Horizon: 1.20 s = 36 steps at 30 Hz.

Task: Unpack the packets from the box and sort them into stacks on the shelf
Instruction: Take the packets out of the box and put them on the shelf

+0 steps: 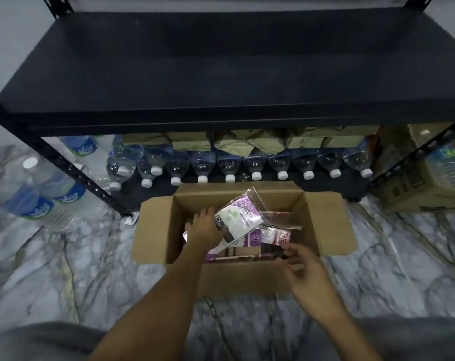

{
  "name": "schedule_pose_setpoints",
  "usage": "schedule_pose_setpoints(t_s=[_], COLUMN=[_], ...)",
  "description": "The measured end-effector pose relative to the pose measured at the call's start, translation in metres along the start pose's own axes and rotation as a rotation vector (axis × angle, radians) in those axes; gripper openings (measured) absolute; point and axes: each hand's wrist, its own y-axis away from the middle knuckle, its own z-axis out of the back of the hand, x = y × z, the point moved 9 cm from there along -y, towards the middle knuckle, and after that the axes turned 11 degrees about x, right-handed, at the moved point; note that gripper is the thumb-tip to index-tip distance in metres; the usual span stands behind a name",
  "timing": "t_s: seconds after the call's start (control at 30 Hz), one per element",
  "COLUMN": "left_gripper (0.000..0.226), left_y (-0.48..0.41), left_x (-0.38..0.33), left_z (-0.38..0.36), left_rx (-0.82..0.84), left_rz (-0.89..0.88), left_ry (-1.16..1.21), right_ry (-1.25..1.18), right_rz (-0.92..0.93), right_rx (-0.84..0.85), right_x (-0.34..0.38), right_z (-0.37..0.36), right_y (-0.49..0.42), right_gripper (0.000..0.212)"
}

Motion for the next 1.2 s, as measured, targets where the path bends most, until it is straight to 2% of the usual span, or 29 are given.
schedule_pose_setpoints(t_s=[0.1,0.3,0.57,0.87,1.2], left_gripper=[0.048,0.018,0.022,0.018,0.015], left_y=[-0.003,0.026,0.070,0.066,0.009], left_x=[-0.001,-0.002,0.005,-0.029,-0.124], left_z=[-0.001,0.023,0.063,0.059,0.013], left_rx=[-0.030,-0.068,-0.257,-0.309,-0.282], left_rz=[-0.023,-0.154,-0.284,-0.364,-0.559], left_ry=[0.039,0.371,0.439,0.344,-0.015], right_ry=[-0.018,-0.043,-0.033,0.011,0.123], right_rz=[-0.015,-0.015,-0.006,-0.043,-0.015], right_rx=[-0.007,-0.014,-0.006,0.016,-0.037], right_x=[-0.005,0.005,0.021,0.022,0.000], right_z=[0.001,0.004,0.004,0.002,0.009], right_y=[-0.006,-0.010,-0.001,-0.006,-0.009], right_gripper=[0.030,0.026,0.014,0.009,0.014])
